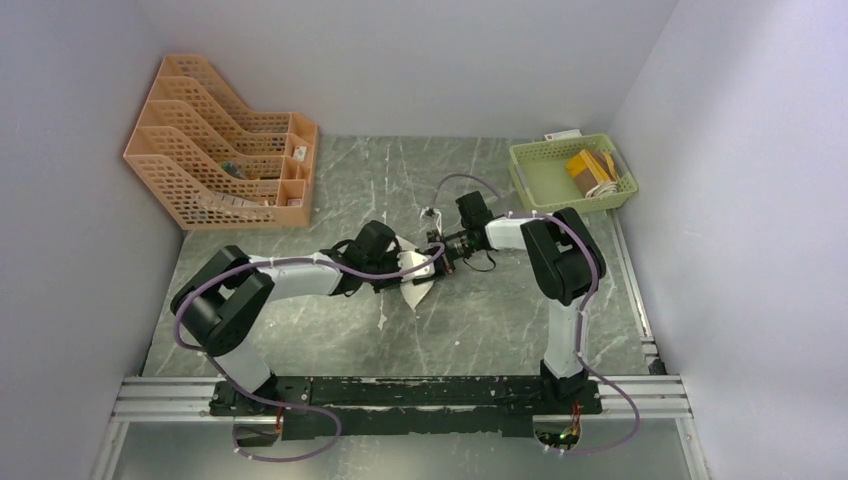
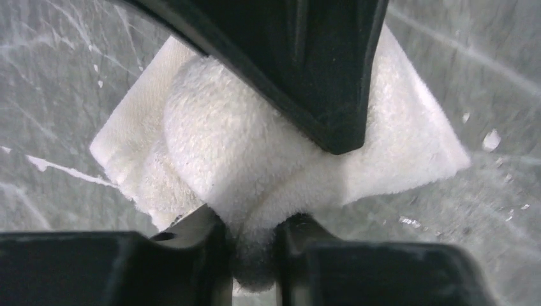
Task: Roll the towels
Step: Roll the towel at the center of the board.
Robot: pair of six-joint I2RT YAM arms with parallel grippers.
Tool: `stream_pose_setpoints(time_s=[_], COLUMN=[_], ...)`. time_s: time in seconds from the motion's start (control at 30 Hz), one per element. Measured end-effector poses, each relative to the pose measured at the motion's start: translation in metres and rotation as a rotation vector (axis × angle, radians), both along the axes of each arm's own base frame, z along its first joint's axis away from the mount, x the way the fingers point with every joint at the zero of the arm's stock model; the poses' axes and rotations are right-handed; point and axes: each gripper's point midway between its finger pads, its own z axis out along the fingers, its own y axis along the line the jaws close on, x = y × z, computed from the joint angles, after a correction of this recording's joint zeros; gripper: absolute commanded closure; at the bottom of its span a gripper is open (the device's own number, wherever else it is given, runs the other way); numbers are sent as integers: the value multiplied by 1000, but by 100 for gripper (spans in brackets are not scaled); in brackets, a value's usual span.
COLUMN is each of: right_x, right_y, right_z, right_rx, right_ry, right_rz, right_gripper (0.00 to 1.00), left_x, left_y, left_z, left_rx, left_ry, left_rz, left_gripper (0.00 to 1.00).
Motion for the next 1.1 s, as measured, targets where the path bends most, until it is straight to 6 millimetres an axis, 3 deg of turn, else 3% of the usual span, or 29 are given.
stream_pose_setpoints(time_s=[0.03, 0.07, 0.1, 0.13, 0.23, 0.3, 0.4, 0.5, 0.63, 0.8, 0.93, 1.0, 1.1], right_x=[3, 5, 7, 9, 18, 35, 73, 90, 83, 56, 39, 23, 0], right_y=[-3, -6, -10, -16, -35, -51, -83, -103, -120, -139, -127, -103, -66], right_z=[-2, -2, -3, -3, 0, 0, 31, 66, 93, 92, 114, 132, 137], right_rx=[0, -1, -8, -23, -82, -152, -200, -203, -145, -121, -78, -23, 3], right_ry=[12, 22, 32, 44, 44, -5, -174, -343, -504, -595, -740, -833, -921], right_rz=[-23, -42, -70, -105, -233, -356, -575, -745, -891, -997, -981, -906, -757], right_gripper=[79, 58, 8, 1, 0, 0, 0, 0, 0, 0, 0, 0, 4], left_x=[1, 2, 2, 4, 6, 6, 3, 1, 0, -5, -17, -20, -24], left_y=[-3, -6, -8, -11, -17, -21, -23, -25, -28, -26, -24, -23, -22], left_z=[0, 1, 1, 2, 4, 5, 7, 9, 12, 13, 12, 12, 11], left_rx=[2, 2, 2, 0, 1, 7, 20, 28, 21, 12, 30, 40, 58], left_ry=[3, 11, 16, 22, 42, 65, 118, 212, 372, 545, 668, 700, 738], left_rz=[-11, -18, -23, -29, -39, -47, -59, -64, -65, -68, -73, -72, -63], left_gripper=[93, 93, 93, 93, 93, 93, 93, 93, 93, 93, 93, 93, 93])
